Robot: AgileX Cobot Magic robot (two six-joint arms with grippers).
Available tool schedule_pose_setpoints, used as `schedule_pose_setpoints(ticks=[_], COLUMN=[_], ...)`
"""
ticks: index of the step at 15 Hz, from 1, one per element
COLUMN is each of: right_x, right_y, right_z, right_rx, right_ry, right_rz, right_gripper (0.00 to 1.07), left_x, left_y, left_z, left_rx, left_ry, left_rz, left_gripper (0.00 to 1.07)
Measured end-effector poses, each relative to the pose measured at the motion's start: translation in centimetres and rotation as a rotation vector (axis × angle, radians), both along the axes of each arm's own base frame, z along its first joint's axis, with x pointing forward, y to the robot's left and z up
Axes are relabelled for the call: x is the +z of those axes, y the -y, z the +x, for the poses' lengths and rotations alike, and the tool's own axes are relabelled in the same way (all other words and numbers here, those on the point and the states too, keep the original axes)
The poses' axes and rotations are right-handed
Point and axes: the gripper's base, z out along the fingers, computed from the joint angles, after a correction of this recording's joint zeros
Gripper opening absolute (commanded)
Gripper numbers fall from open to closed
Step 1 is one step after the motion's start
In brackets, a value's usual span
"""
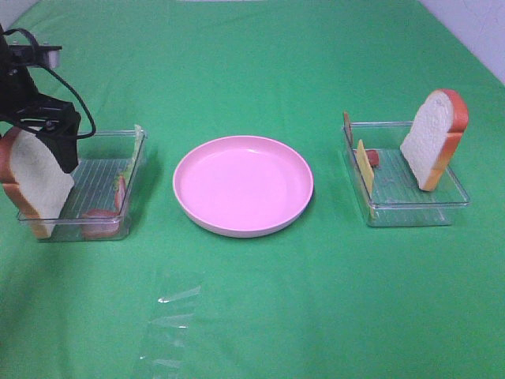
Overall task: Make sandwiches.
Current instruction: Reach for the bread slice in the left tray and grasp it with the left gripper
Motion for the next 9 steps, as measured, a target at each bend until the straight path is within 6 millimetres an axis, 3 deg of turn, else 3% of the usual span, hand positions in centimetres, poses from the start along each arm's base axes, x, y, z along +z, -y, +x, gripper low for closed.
schedule_pose_setpoints(ticks=[6, 7, 9], right_x=[0.00, 0.00, 0.00], right_y=[0.00, 0.00, 0.00], right_z=[0.00, 0.00, 0.00], right_rx=[0.000, 0.000, 0.000], right_ry=[0.000, 0.000, 0.000], right_rz=[0.000, 0.000, 0.000], right_gripper=[0.91, 0.91, 0.91], left_x=[-0.34, -0.35, -0.35], left_y=[-0.13, -0.24, -0.26], left_z=[0.06, 0.07, 0.07], left_rx=[0.003, 0.007, 0.011], left_ry=[-0.008, -0.007, -0.007], left_rz=[0.016, 0.028, 0.030], left_gripper=[0.78, 0.60, 0.49])
